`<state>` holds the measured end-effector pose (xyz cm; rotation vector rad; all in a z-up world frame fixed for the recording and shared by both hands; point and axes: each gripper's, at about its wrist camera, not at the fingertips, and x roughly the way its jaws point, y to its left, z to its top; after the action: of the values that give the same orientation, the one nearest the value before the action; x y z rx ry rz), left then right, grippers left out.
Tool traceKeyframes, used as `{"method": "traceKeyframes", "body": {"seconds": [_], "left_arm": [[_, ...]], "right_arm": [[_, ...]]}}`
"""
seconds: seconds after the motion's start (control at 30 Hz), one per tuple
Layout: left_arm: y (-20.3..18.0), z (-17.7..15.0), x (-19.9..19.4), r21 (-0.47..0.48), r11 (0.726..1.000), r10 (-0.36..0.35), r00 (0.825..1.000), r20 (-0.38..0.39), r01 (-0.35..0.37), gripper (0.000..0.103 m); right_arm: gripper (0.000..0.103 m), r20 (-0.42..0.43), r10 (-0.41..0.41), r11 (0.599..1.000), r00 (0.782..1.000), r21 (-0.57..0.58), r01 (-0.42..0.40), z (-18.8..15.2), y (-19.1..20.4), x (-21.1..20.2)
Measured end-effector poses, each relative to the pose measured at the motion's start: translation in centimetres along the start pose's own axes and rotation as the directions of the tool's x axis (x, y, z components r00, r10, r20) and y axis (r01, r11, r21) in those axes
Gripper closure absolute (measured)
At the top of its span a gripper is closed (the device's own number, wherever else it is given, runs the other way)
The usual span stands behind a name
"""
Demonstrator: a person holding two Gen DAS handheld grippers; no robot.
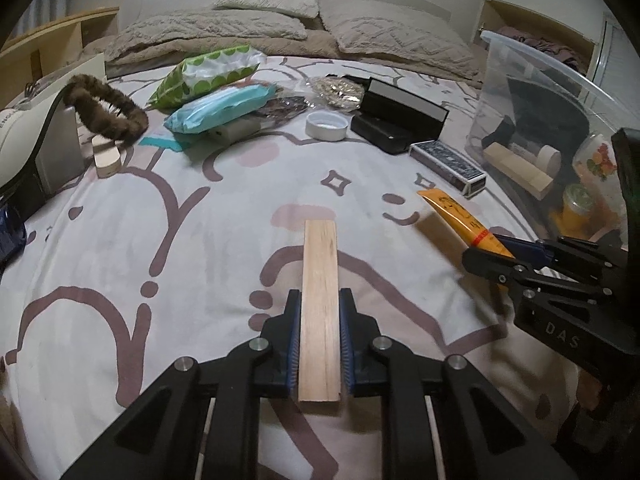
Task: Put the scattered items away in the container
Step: 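Lift the wooden stick with the left gripper while the right gripper lifts the orange tube, then carry the wooden stick and orange tube with both grippers over the clear box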
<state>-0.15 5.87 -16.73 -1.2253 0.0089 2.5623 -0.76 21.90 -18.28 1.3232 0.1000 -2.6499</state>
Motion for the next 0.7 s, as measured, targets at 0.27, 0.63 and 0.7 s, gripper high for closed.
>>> {"method": "traceKeyframes", "body": {"seconds": [0.27,0.63,0.7], "left_arm": [[-0.3,0.0,-1.3,-0.005,1.000,-0.012,1.000,0.014,0.012,0.085],[-1.0,-0.3,-3.5,0.004,1.000,0.007,0.999,0.044,-0.007,0.085],[-1.2,-0.2,-4.1,0.008,1.000,0.009,0.998,0.054,-0.010,0.085]], "right_arm": [[0.074,0.044,0.019,1.000,0.999,-0.009,-0.018,0.1,0.5,-2.0],[0.074,0.093,0.031,1.000,0.995,-0.007,-0.031,-0.6,1.4,-4.8],[0.074,0.100,0.029,1.000,0.995,-0.009,-0.028,-0.7,1.5,-5.2]]}}
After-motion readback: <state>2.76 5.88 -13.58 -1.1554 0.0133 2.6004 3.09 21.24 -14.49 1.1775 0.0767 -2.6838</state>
